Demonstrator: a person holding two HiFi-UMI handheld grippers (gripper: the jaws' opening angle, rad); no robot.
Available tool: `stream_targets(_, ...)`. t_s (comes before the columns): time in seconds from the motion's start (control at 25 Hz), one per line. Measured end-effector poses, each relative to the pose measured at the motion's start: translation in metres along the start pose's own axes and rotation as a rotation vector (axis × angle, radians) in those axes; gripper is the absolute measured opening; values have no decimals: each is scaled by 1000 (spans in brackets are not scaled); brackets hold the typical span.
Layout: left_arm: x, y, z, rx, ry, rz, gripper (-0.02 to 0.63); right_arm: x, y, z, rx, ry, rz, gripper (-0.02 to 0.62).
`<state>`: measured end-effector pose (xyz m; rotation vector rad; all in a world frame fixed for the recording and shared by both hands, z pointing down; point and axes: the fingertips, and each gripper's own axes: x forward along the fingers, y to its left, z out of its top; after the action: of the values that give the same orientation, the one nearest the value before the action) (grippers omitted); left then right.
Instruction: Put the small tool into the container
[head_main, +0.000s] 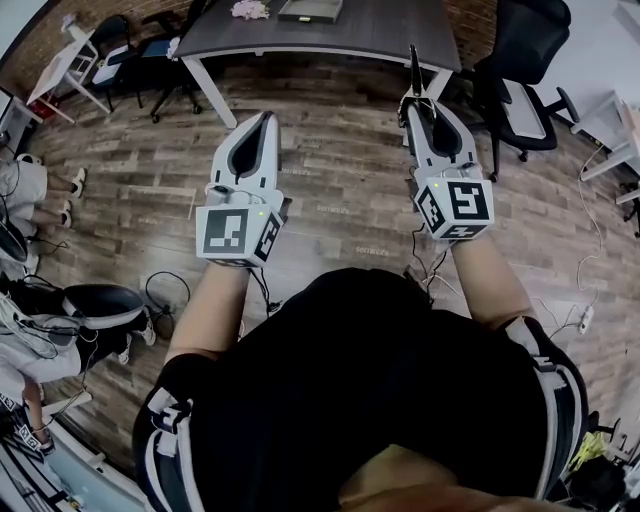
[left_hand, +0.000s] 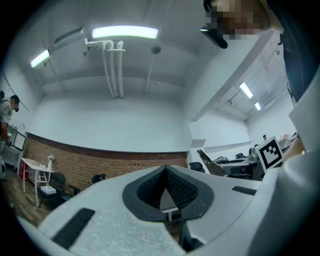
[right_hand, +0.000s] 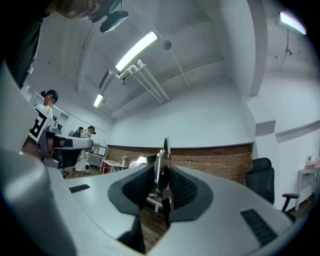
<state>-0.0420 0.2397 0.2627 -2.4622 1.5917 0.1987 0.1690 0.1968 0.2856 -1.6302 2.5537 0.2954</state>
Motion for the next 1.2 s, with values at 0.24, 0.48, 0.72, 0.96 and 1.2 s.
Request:
stream_targets(0.24,-7,7,2,6,-2,-21,9,-2,14,5,-1,-10,-10,92)
stream_targets(0.48,-12,12,9,1,-17,-26,9,-3,22,13,-18,-4,-1,92)
stream_targets(0.72,-6,14,3,-13,-8,-18,9,6,20,15,-29,3,15,92)
stream_targets(0.96,-4,21,-6,-9,16,2,9,14,18,6,-27,12,37,92)
stream_targets(1.2,18,28,-20,-2,29,7,9,32,5,-12,-5,14,39,92)
